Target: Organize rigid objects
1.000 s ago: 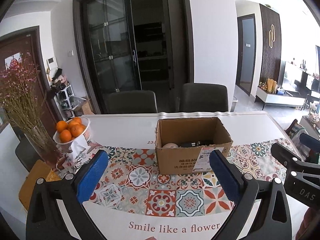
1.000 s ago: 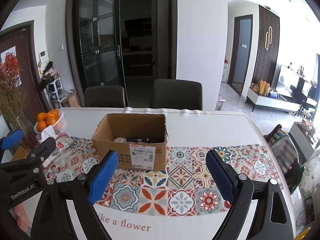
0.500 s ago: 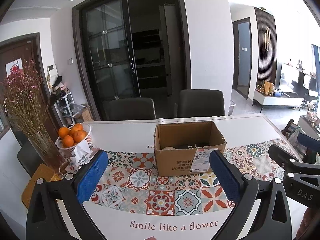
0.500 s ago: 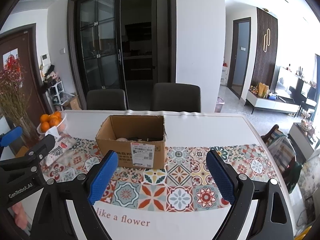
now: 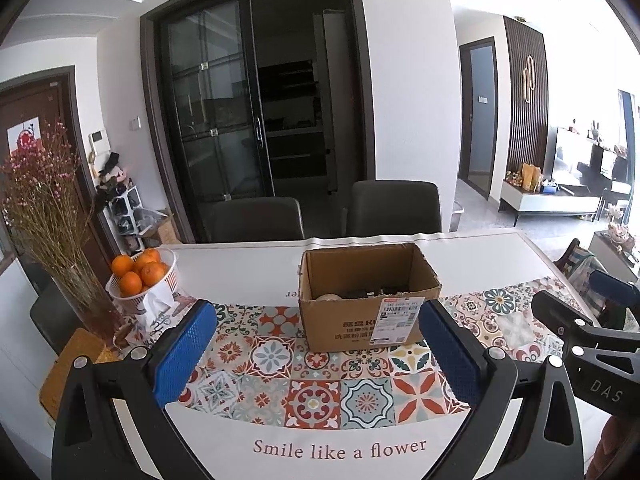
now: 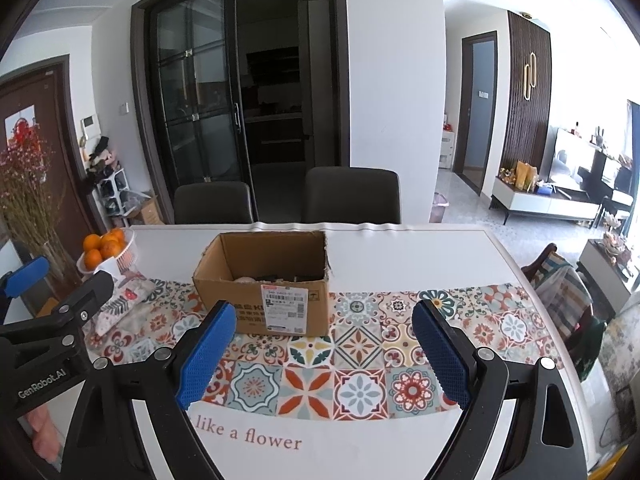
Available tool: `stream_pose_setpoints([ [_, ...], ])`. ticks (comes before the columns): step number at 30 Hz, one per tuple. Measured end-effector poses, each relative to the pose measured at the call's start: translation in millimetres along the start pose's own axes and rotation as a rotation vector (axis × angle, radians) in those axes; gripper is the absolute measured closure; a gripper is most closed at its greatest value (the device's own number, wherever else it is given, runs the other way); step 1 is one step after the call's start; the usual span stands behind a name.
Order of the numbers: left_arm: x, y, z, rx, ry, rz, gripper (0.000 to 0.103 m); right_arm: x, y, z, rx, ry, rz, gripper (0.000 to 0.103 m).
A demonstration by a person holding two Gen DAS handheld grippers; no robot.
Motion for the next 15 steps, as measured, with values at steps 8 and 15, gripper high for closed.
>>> stream_pose_setpoints([
  [8,-2.8,0.8,2.9,0.002,0.002,0.010,0.000,-3.6,0.3,1.1,-0.002,-0.011,0.012,0.013],
  [15,-3.7,1.0,3.3,0.003,0.006,0.013,0.000,-7.3,2.2,1.6,-0.001,-0.018,0.021,0.013],
])
Point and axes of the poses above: each gripper's, at about its wrist camera, not at the fingertips, and x roughly the way its jaws point, z to its right, y to its top, the point moved 10 cm from there along x, roughly the way its jaws point, and after that the axes turned 2 degrees about y, right-handed, at the moved point
